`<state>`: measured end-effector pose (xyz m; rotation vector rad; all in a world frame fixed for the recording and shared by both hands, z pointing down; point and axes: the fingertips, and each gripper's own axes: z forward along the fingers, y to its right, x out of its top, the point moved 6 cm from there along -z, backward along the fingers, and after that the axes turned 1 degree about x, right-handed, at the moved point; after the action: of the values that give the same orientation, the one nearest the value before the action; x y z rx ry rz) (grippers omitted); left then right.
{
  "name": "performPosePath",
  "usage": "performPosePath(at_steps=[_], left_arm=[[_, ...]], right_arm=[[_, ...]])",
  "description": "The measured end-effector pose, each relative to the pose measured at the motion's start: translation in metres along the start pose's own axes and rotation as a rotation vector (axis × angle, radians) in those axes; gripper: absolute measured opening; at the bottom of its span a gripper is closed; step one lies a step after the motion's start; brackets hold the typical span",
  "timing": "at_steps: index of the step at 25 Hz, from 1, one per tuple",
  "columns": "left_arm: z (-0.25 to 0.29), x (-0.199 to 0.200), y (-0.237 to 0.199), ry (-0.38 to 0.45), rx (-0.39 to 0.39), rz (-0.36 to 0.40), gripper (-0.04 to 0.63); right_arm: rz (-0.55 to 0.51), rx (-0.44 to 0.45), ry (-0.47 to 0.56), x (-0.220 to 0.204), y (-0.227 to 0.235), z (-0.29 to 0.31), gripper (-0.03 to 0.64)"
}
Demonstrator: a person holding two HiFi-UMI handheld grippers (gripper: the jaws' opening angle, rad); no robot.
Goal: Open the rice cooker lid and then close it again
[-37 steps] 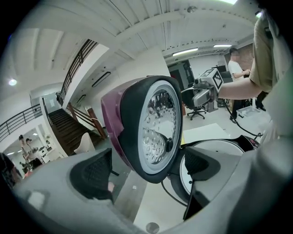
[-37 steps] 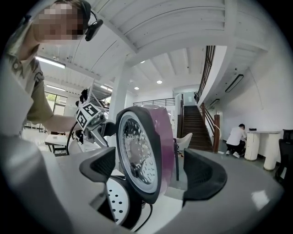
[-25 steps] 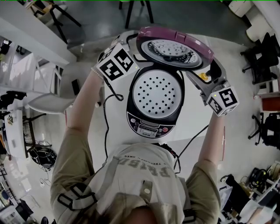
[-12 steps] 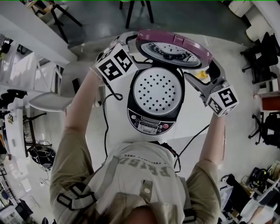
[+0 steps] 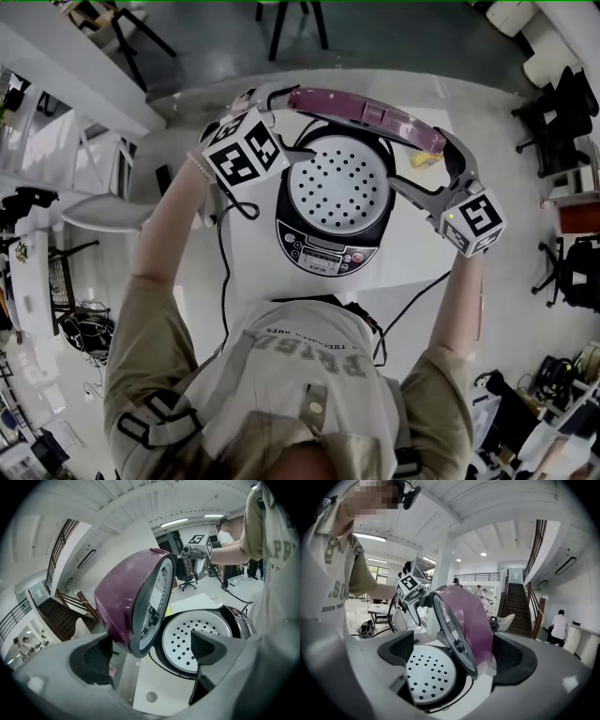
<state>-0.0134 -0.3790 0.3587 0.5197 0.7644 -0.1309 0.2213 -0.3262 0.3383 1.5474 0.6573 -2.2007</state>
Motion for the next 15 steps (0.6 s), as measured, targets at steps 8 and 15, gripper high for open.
performPosePath(at_steps=[8,15], left_arm=[[-0.013,-0.012,0.038,-0.075,-0.050,0.085,0.541],[-0.021,-0.028,0.070,-0.155,-0.089,0.161,0.543]], right_arm=[[-0.054,0.039,-0.094,-0.013,-0.037,-0.010,0.515],[-0.100,0.092,-0.189,-0.030,-0.069,-0.016,0.540]])
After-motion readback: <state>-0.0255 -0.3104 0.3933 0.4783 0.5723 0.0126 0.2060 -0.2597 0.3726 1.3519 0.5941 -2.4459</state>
